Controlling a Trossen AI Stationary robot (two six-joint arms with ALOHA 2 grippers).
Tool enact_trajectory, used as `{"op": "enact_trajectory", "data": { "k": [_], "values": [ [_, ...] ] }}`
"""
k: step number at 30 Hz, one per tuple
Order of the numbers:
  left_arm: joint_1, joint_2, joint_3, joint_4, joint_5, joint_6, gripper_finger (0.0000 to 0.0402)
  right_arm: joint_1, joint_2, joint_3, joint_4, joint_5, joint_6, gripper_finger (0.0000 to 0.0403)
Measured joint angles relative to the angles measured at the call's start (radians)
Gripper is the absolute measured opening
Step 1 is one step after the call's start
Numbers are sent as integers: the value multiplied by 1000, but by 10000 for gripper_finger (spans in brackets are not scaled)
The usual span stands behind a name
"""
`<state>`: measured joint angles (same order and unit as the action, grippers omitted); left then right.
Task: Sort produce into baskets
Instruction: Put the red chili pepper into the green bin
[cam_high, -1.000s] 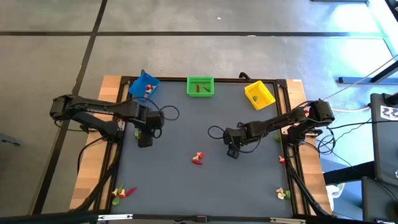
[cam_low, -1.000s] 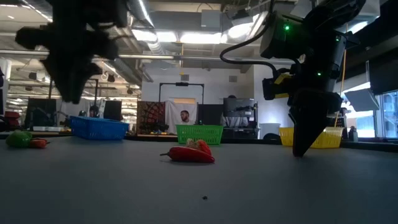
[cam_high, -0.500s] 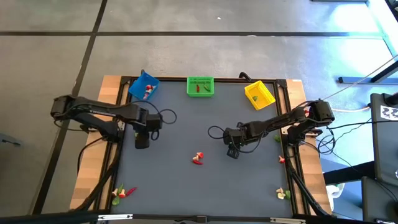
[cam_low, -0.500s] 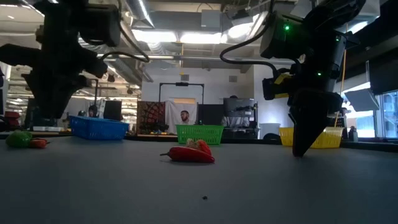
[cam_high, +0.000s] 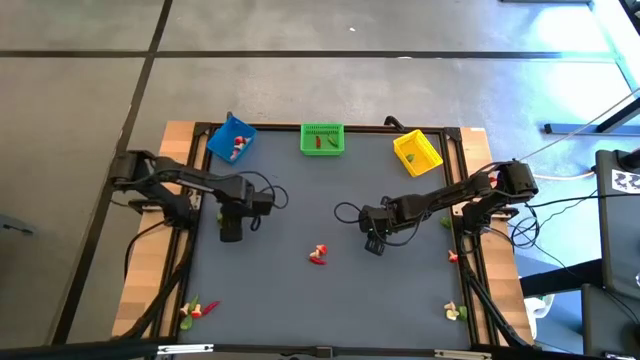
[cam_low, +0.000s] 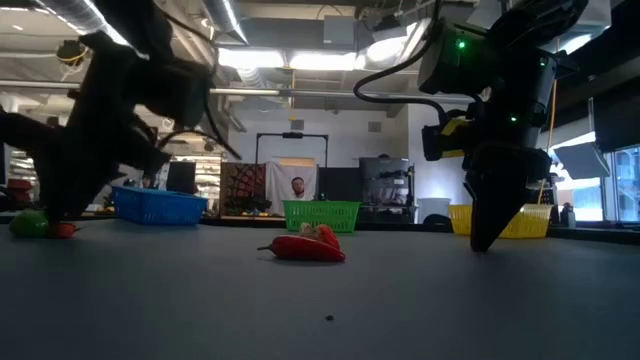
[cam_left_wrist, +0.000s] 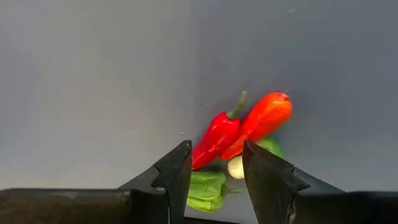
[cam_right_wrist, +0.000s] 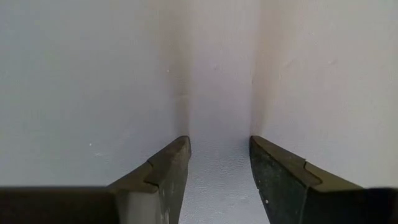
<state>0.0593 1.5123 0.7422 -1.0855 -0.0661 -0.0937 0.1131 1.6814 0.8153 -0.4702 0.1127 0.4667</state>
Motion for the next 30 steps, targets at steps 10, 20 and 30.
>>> {"op": "enact_trajectory", "data": {
  "k": [10,20,30],
  "values": [
    [0,97,6,-17,-10,-5,139,0,0,0,0,0,0,175],
    [0,97,5,26,-30,47,98,0,0,0,2,0,-1,175],
    [2,99,1,80,-51,157,61,0,0,0,7,8,0,175]
  ]
}}
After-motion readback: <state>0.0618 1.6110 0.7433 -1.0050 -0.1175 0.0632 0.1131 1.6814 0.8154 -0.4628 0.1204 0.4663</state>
